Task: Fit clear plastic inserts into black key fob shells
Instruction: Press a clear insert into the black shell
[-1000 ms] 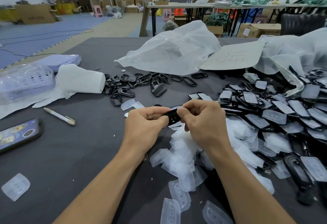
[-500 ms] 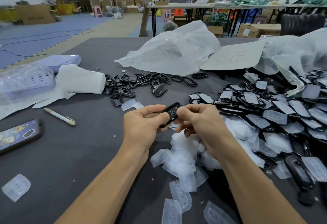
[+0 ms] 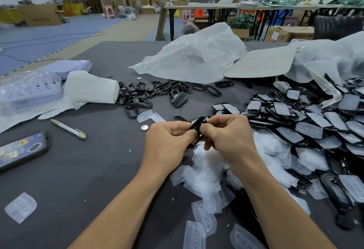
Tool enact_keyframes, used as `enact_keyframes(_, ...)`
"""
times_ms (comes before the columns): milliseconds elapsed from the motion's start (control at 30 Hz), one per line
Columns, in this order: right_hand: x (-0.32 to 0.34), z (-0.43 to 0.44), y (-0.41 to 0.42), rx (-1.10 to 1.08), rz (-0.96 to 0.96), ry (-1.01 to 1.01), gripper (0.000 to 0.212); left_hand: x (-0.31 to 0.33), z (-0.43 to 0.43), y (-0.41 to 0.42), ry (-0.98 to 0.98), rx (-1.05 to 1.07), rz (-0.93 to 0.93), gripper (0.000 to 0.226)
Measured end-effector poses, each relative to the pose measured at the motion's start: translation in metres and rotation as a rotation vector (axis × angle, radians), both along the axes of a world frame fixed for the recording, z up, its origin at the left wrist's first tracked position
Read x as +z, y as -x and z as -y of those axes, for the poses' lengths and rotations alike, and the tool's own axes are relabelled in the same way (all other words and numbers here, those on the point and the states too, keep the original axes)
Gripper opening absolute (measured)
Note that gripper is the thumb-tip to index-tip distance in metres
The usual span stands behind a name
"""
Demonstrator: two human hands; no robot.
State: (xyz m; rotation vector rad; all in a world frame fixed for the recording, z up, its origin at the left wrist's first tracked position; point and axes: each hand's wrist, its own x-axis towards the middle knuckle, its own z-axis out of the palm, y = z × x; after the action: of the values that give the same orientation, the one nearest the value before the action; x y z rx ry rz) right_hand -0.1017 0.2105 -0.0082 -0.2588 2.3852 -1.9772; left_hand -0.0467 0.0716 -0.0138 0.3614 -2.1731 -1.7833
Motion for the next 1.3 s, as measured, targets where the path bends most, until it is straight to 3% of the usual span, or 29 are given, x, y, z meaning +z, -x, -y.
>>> enact_keyframes(67, -0.001, 0.001, -0.002, 0.016, -0.03, -0.037, 0.014, 0.001, 0.001, 0.001, 0.005, -0.02, 0.028, 0.032)
enact_keyframes(233, -0.001, 0.003, -0.001, 0.029, -0.095, -0.033, 0.02, -0.001, -0.001, 0.0, 0.154, 0.009, -0.105, 0.048)
enact_keyframes(333, 0.0, 0.002, -0.001, 0.057, -0.096, -0.017, 0.021, -0.002, -0.001, 0.001, 0.103, -0.088, -0.075, 0.042)
enact_keyframes(433, -0.002, 0.002, 0.001, -0.033, -0.14, -0.032, 0.019, -0.003, 0.003, 0.007, 0.046, -0.014, -0.103, 0.051)
enact_keyframes(533, -0.002, -0.007, 0.005, -0.195, -0.273, -0.255, 0.018, -0.005, 0.011, 0.014, -0.163, 0.121, -0.065, 0.035)
enact_keyframes(633, -0.003, -0.008, 0.003, -0.119, -0.34, -0.51, 0.019, -0.006, 0.016, 0.016, -0.398, 0.174, -0.019, 0.011)
enact_keyframes(700, -0.005, -0.002, 0.0, -0.045, -0.352, -0.656, 0.015, -0.007, 0.017, 0.016, -0.462, 0.176, -0.029, 0.015)
enact_keyframes(867, -0.011, 0.005, -0.001, 0.053, -0.327, -0.97, 0.03, -0.005, 0.013, 0.015, -0.53, 0.104, -0.046, 0.034)
enact_keyframes(1067, -0.014, 0.009, -0.003, 0.036, -0.373, -1.02, 0.035, -0.005, 0.016, 0.012, -0.464, 0.088, -0.026, 0.04)
enact_keyframes(1300, -0.011, 0.013, -0.004, -0.011, -0.379, -0.955, 0.008, -0.005, 0.017, 0.015, -0.487, 0.128, -0.002, 0.035)
